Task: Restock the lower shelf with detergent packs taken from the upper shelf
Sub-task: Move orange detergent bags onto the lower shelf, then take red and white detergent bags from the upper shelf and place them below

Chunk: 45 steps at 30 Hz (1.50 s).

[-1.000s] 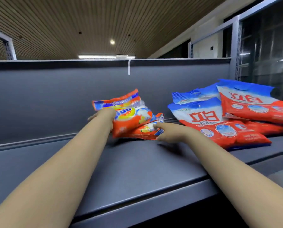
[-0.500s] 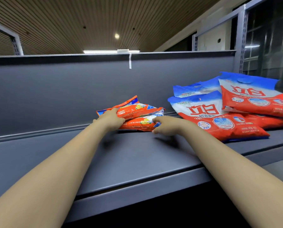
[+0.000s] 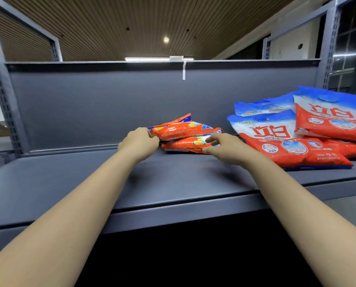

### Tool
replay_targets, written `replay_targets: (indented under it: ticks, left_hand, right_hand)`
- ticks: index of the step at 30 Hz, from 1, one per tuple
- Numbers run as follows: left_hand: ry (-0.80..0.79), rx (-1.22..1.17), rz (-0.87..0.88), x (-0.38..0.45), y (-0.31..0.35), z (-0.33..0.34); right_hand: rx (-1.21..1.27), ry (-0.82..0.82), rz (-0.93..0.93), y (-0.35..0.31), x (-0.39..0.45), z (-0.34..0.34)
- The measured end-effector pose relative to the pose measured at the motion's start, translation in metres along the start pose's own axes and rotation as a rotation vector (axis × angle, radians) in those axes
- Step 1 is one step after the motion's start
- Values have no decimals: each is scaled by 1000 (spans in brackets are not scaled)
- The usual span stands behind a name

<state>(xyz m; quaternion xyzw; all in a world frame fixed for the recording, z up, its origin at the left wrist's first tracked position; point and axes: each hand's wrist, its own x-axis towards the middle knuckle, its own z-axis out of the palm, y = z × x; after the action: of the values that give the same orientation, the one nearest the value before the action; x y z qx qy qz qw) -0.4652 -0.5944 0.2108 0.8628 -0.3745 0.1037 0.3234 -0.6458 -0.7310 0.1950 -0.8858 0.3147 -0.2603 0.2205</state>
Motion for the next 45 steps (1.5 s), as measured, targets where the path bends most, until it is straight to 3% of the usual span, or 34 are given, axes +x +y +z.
replay_targets:
  ticks: [11,20,25,37,45]
  left_hand:
    - [-17,-62,72,-83,-92,-77]
    - [121,-184,78,-178,-187,-131]
    - [232,-228,38,-234,-239,-150]
    - [135,-24,-360,-353,-394,-201]
    - [123,51,-568,-384,-471,-229]
  right_hand:
    - [114,69,-83,-55,-84,35]
    - [370,53,-260,-135,-171,107]
    - [393,24,-323,-164,-212,154]
    - [324,-240,-405,-226,-270,282]
    - [358,-398,-487,-278,-272,349]
